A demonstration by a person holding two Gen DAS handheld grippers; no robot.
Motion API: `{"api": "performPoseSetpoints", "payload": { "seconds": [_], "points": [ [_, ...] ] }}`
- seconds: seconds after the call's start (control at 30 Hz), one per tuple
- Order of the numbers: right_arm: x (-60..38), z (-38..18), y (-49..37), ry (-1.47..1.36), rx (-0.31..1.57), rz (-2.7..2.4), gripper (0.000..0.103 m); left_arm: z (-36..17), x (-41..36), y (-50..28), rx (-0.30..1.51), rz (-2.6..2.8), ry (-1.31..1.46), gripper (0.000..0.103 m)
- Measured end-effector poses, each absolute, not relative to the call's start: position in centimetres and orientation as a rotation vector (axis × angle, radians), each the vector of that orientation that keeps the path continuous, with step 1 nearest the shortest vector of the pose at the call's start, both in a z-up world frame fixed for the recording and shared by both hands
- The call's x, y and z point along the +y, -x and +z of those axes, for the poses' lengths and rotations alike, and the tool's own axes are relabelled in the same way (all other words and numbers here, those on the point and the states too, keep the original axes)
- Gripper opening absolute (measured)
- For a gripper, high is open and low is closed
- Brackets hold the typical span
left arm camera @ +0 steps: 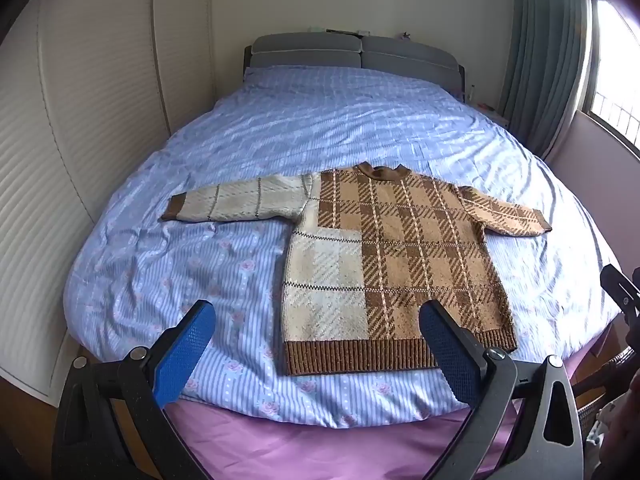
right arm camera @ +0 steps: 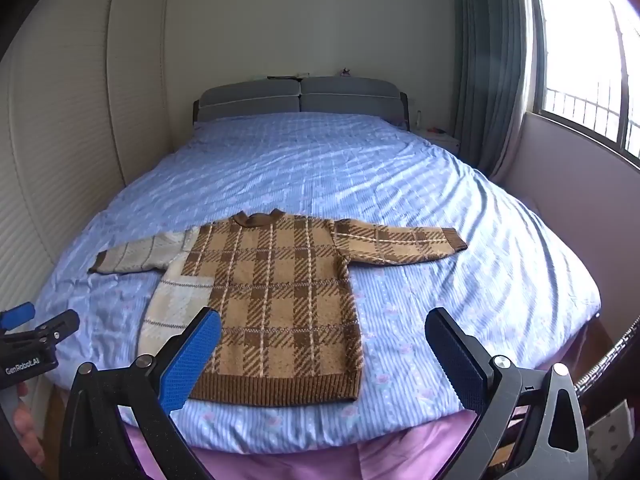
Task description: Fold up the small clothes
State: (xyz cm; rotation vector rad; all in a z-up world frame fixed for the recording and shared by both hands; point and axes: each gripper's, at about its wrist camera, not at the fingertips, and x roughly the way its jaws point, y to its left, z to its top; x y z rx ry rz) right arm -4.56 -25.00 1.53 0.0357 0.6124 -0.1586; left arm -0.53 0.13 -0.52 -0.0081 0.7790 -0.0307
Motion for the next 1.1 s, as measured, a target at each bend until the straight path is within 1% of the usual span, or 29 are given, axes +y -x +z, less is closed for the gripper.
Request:
{"api": "performPoseSetpoints", "payload": {
  "seconds": [1.1],
  "points": [
    [-25.40,1.49,4.84,-0.047,0.610,-0.172,0.102,-0.02,0.23,0.74,0.771,-0.032,0.001,0.103]
  ]
}}
